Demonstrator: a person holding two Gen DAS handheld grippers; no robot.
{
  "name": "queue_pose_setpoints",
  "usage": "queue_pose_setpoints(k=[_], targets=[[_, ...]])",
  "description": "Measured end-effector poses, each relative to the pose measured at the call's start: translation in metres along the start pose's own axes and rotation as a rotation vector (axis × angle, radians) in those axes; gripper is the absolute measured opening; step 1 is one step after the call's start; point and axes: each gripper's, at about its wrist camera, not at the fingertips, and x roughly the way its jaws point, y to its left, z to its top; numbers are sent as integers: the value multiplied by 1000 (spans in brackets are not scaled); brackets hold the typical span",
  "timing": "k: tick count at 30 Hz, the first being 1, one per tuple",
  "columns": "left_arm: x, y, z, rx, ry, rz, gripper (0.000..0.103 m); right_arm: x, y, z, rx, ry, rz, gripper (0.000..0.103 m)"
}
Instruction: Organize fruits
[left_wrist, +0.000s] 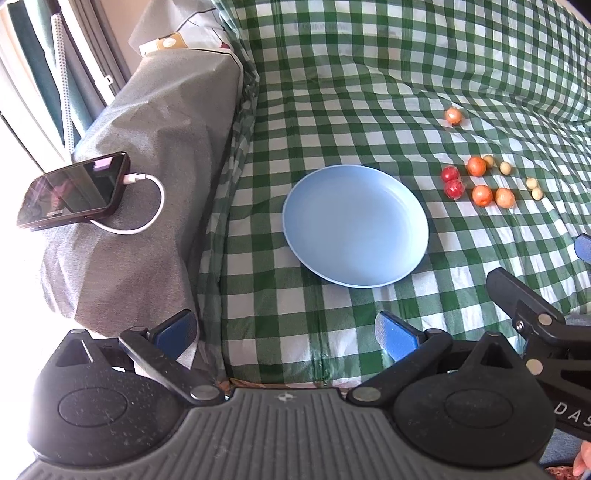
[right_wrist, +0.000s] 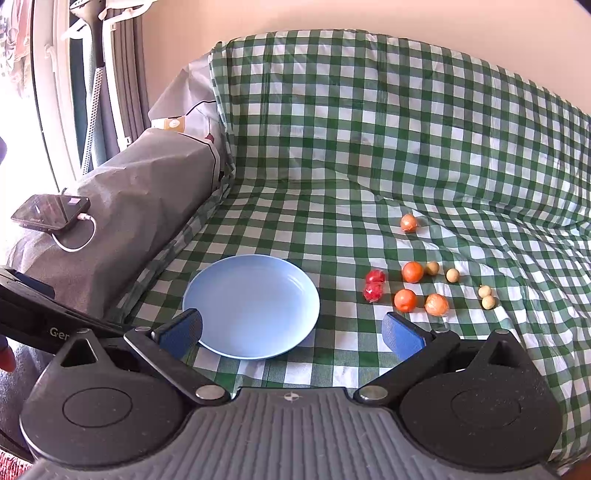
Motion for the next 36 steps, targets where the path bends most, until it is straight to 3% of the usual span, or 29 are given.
queue_pose_setpoints(k=[9,13,17,21,26,31,34,36], targets=[[-22,-23,19,68,-39,24,103,-10,-30,-12,93,-79,-35,103],[-57,-33,38,112,-48,41,103,-21,-55,-15,176,-115,-89,103],[-104,-44,62,149,-109,48,103,-41,-93,-19,205,-209,-172,103],[-144,-63,84,202,-132,20,103,-46,-124,-26,288,-148,-204,103],[-184,-80,122,199,-82,-123,103,-39,-153,-37,368,-68,-239,103],[-229,-117,157,252,-143,-183,103,-29,-177,-40,413,-29,-291,103],[-244,-141,172,274,-195,-184,103,-24,-198,-42,445,-27,-332,103],[-242,-154,183,300,-188,-199,103,-18,-214,-42,467,-24,-351,103]])
